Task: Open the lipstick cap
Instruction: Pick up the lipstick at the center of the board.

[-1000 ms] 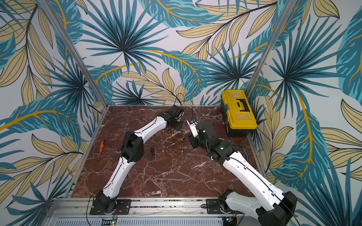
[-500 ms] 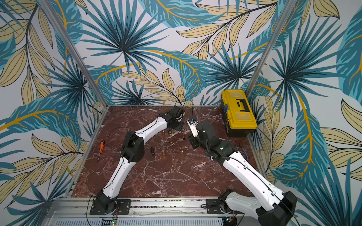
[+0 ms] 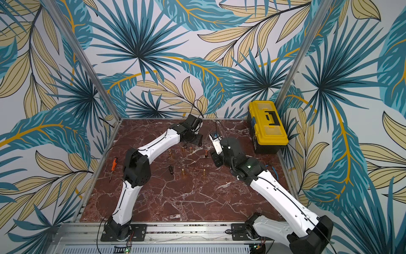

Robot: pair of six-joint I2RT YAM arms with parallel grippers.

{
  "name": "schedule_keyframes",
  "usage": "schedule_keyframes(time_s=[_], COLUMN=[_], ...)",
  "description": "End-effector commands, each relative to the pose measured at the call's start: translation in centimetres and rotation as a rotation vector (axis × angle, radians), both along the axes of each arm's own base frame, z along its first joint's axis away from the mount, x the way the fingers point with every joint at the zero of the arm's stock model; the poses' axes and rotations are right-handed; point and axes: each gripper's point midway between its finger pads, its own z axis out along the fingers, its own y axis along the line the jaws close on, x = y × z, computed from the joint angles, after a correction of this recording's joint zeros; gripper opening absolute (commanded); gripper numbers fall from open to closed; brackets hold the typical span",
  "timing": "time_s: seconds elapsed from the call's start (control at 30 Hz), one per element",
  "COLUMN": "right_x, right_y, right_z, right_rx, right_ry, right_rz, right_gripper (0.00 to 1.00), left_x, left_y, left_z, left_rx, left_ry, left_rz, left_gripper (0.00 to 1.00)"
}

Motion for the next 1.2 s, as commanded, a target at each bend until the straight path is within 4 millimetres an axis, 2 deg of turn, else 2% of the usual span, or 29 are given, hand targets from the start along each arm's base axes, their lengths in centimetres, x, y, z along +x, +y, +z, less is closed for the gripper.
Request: schedule_keyframes(time_s=[0.0,0.1,0.27,0.33,0.43,0.53,0.83,0.97,1.17], right_x=[0.1,0.5,1.2,1.6,2.1,2.1,1.9,2.1,2.3], right_y=[1.6,3.0,4.7,5.4,6.5,7.1,6.6,6.8,6.8], right_z=[1.2,1.5,2.1,2.0,1.9,1.9,1.0,0.6,0.5], right_rx=[0.08,0.11,0.146,0.158,0.171,0.181,0.152,0.151,0.146], right_ry=[0.001,0.014,0.018,0.023,0.038,0.047,0.062,0.072,0.068], right_rz=[0.049,0.089,0.136,0.151,0.169,0.184,0.17,0.173,0.171], right_gripper=[0.51,0.51,0.51,0.51,0.51,0.51,0.51,0.51,0.5], left_x=[-3.3,-7.1,-13.9,-16.2,-18.0,-18.6,-18.3,-17.6,-16.4], left_y=[2.9,5.9,10.7,11.6,12.4,12.5,14.4,14.7,14.0], left_z=[7.2,7.0,4.4,3.5,1.7,0.1,-4.0,-4.9,-5.9], left_rx=[-0.142,-0.121,0.018,0.044,0.076,0.101,0.258,0.291,0.249], left_ry=[-0.005,0.08,0.289,0.359,0.425,0.477,0.517,0.505,0.507], left_rz=[0.072,0.106,0.158,0.147,0.14,0.144,0.197,0.207,0.198], left_gripper=[0.61,0.62,0.64,0.64,0.65,0.64,0.61,0.58,0.55])
